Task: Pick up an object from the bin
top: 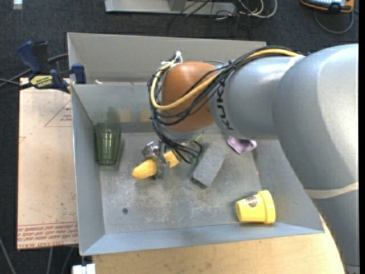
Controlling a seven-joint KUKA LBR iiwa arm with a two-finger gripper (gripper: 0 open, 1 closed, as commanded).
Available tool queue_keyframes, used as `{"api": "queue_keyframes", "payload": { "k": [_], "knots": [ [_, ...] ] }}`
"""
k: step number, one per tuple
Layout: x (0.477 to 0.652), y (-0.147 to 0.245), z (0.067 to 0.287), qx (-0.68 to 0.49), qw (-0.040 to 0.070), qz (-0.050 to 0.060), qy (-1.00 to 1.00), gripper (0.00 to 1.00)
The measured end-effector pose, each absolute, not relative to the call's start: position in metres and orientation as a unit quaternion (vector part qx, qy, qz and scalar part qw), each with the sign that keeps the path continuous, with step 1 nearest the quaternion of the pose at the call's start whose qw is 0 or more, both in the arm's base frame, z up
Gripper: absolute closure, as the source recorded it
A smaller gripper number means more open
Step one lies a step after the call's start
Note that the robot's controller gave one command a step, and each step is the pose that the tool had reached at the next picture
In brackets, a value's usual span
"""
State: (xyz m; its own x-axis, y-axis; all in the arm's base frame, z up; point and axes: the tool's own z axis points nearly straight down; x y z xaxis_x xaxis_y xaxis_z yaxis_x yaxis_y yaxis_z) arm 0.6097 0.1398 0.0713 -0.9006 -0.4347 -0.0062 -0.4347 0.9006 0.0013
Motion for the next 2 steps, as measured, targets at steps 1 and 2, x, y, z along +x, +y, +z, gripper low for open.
{"api": "queue_keyframes", "payload": {
  "k": [1,2],
  "knots": [
    [0.61,0.14,0.071,-0.223,0.003,0.001,0.975,1.0],
    [0.595,0.136,0.165,-0.229,0.005,0.002,0.973,1.0]
  ]
}}
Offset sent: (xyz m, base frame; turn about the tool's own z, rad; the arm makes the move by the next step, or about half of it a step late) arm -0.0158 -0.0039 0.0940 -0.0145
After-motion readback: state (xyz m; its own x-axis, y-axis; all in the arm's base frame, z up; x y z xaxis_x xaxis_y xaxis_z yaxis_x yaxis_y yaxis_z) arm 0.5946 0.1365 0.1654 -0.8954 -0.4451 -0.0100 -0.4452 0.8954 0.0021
